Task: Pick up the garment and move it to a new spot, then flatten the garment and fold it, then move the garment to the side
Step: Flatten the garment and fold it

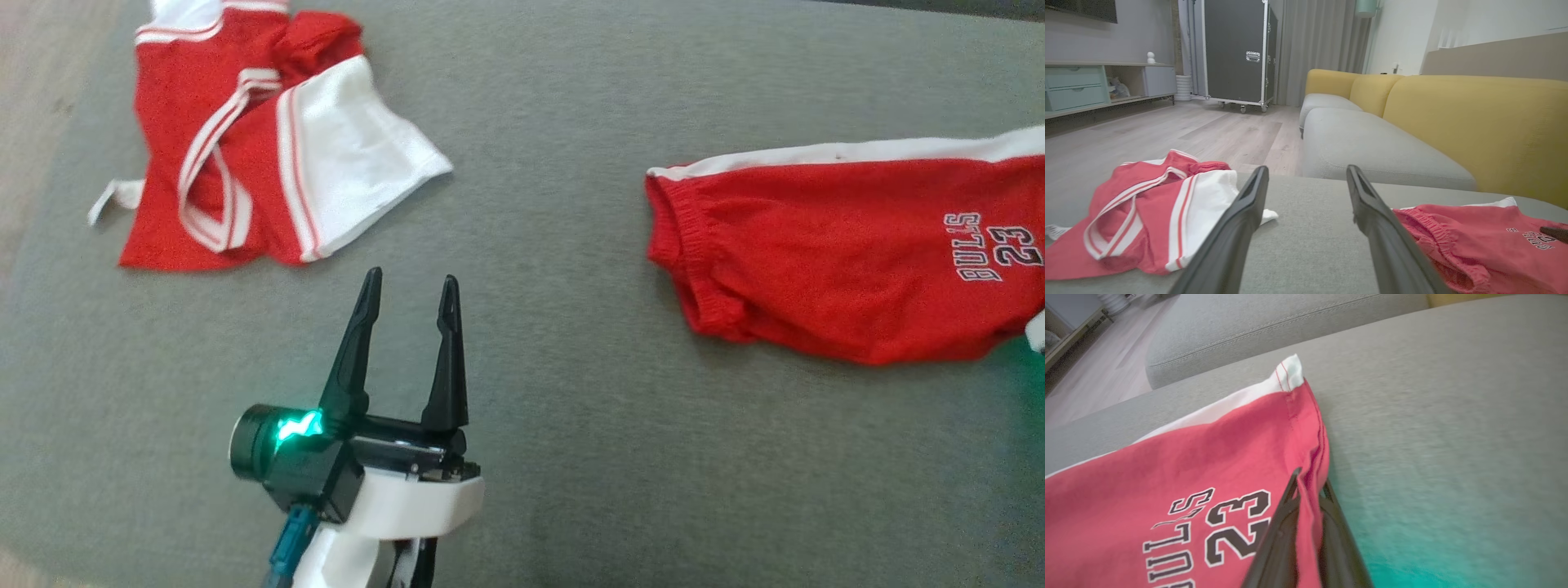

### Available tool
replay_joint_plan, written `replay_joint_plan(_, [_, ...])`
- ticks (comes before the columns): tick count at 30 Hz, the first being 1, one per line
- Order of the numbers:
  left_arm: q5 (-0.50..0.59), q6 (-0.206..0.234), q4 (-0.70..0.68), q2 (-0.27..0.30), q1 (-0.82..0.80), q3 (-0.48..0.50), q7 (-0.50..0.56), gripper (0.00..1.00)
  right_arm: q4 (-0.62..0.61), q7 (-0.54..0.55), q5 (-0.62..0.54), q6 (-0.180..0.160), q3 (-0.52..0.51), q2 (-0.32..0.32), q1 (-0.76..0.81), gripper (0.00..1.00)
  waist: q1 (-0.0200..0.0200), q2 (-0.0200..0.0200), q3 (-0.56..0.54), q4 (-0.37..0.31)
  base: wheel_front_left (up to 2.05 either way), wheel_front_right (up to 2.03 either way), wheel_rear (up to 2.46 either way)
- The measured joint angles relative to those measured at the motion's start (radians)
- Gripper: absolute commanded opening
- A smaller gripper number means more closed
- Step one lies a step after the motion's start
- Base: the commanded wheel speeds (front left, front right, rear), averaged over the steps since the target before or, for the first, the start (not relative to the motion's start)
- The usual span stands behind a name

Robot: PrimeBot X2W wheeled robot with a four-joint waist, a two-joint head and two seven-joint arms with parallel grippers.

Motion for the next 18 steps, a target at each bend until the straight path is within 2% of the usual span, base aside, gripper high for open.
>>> replay_joint_plan(9, [0.002,-0.022,0.016,0.000,0.007,0.031,0.000,1.00,0.016,-0.097,-0.022,0.000,0.011,-0.110,0.034,0.00,-0.0001,0.0000,-0.031,-0.122,0.00,0.00,0.00])
replay_joint_plan(14, [0.002,-0.034,0.029,0.000,0.017,0.033,0.000,1.00,-0.043,-0.175,-0.080,0.000,0.025,-0.105,0.012,0.00,0.0001,0.0000,-0.044,-0.171,0.00,0.00,0.00])
replay_joint_plan(18, [0.002,-0.041,0.038,0.000,0.019,0.031,0.000,1.00,-0.119,-0.190,-0.114,0.000,0.062,-0.062,-0.028,0.00,0.0000,0.0000,-0.076,-0.177,0.00,0.00,0.00])
